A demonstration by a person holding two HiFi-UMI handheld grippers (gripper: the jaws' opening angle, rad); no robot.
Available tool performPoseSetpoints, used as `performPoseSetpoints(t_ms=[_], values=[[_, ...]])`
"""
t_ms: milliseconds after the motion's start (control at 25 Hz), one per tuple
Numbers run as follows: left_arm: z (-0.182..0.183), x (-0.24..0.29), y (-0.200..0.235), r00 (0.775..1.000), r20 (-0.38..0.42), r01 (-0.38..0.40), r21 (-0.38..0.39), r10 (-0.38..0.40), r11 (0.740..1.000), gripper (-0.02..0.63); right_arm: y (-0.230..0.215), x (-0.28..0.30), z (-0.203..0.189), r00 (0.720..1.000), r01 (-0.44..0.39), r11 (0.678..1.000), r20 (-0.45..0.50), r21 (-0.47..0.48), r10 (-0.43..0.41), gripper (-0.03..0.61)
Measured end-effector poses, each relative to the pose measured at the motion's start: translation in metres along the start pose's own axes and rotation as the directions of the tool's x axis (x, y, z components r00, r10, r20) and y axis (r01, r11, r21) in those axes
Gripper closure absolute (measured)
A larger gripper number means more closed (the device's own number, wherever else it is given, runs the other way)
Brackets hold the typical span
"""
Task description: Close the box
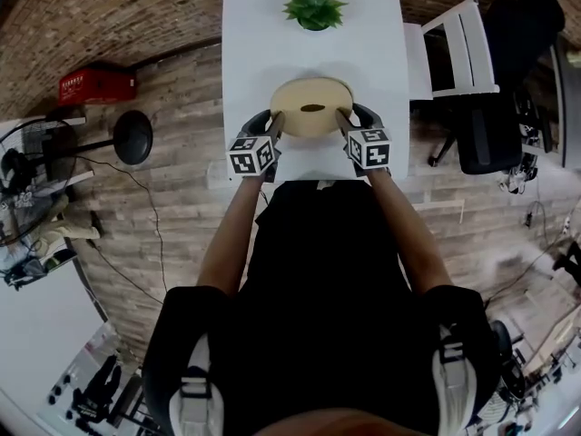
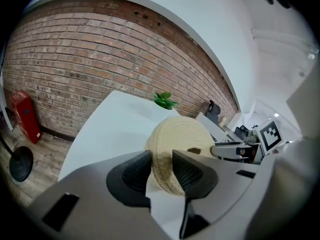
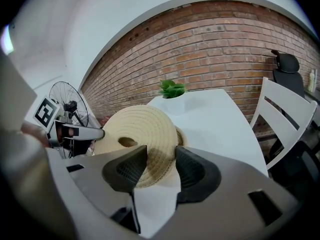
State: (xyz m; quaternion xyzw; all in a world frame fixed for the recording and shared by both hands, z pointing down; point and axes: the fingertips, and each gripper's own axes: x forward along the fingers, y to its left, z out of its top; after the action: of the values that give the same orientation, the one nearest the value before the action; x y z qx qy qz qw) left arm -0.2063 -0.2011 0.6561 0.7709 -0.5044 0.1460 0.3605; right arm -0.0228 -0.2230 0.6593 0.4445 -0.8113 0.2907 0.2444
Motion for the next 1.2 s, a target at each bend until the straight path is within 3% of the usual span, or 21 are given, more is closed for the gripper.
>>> performPoseSetpoints(t_ms=[560, 1200], values=[[0.009, 0.027, 0.005, 0.997, -0.051, 0.059, 0.047, -0.057, 0.997, 0.474, -0.014, 0.013, 0.009, 0.999, 0.049, 0.999, -0.005, 0.022, -0.049, 0.407], [0.007, 0.039, 0.01, 0.995, -0.088, 0.06, 0.134, -0.048, 0.989, 0.459, -0.012, 0.017, 0.015, 0.994, 0.107, 0.992, 0.003, -0.069, -0.107, 0.393]])
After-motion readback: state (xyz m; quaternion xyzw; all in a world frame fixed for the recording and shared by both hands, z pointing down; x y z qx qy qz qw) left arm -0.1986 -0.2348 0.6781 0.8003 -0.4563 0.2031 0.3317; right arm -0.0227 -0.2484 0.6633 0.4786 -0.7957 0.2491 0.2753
